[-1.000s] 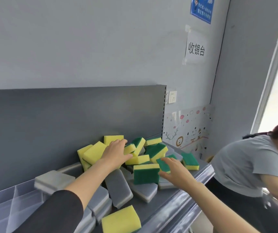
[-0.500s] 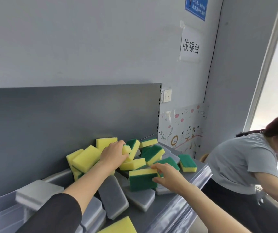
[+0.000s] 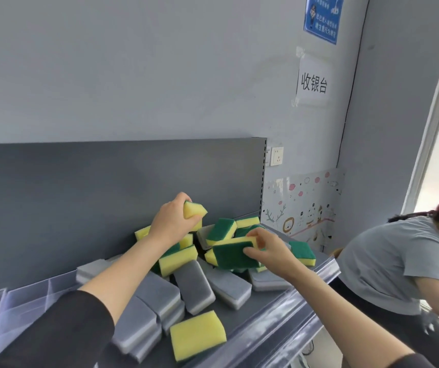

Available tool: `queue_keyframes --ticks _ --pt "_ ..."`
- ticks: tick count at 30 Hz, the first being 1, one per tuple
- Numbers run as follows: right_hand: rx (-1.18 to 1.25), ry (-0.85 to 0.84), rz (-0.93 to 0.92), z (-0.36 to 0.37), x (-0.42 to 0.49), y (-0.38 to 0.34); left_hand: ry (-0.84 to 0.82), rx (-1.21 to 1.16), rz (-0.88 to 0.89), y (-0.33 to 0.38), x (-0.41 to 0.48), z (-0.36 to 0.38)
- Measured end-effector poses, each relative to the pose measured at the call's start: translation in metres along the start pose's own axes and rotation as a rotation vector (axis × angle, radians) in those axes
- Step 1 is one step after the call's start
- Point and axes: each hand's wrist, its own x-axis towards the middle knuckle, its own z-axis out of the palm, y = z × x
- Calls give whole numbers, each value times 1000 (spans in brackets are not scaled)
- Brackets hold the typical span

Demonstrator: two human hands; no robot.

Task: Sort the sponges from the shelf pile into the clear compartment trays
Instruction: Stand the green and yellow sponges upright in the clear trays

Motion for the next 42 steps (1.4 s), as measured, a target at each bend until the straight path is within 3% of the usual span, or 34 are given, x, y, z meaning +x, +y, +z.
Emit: queue_keyframes --ticks 13,20,42 --pt "66 -80 -96 26 -51 -48 78 71 -65 -10 -85 -69" --pt "83 -154 -181 55 -65 -89 130 114 -190 -30 -125 -116" --pt "169 -347 -380 215 -94 -256 365 280 -501 -141 -261 -301"
